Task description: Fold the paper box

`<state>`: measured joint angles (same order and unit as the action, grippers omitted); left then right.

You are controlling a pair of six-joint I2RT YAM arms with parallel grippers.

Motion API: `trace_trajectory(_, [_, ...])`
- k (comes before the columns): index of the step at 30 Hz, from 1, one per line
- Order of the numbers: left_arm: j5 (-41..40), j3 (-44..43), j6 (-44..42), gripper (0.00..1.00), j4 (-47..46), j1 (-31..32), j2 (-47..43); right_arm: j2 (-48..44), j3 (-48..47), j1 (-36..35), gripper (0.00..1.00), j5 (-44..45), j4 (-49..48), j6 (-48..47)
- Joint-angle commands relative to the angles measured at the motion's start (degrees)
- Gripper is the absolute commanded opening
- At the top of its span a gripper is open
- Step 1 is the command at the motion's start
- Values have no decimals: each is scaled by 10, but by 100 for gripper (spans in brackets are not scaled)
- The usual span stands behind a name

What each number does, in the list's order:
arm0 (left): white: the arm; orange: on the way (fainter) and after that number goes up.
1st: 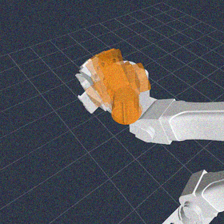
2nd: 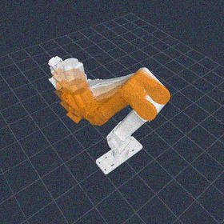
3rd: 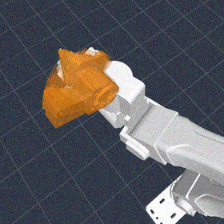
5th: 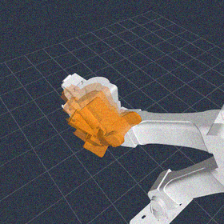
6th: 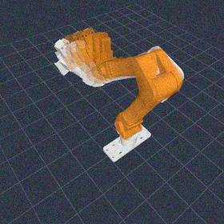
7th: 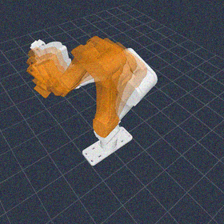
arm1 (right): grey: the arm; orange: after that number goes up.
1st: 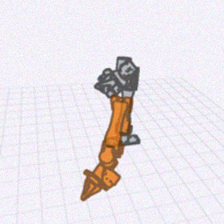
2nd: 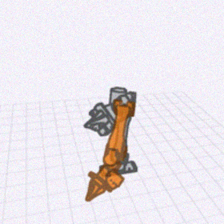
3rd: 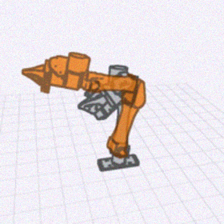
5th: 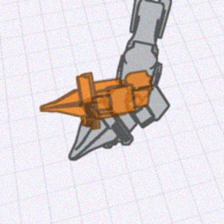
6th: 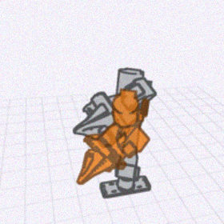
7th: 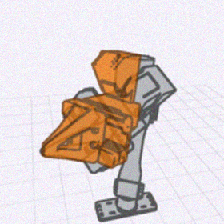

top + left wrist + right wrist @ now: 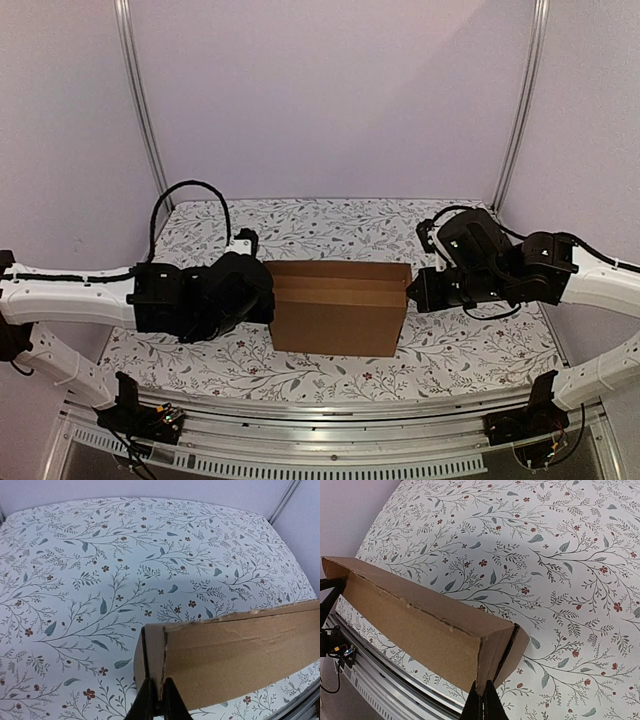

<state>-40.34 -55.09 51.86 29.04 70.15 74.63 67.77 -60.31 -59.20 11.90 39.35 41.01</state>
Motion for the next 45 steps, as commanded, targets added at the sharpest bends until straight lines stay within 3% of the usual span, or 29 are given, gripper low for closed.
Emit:
trace_trajectory(1, [34,-4,-7,8,45,12,26,-7,19,-3,0,0,7,-1])
trace_trajectory(12, [39,-10,-7,8,46,12,36,-3,35,-5,0,-4,-15,5])
trace_trajectory(39, [44,6,11,8,47,20,20,15,67,-90,0,97,7,35])
trace_trajectory(42, [43,6,11,9,47,20,18,10,64,-91,7,102,-4,36])
trace_trajectory(45, [42,7,12,11,49,21,18,3,52,-91,20,113,-11,28])
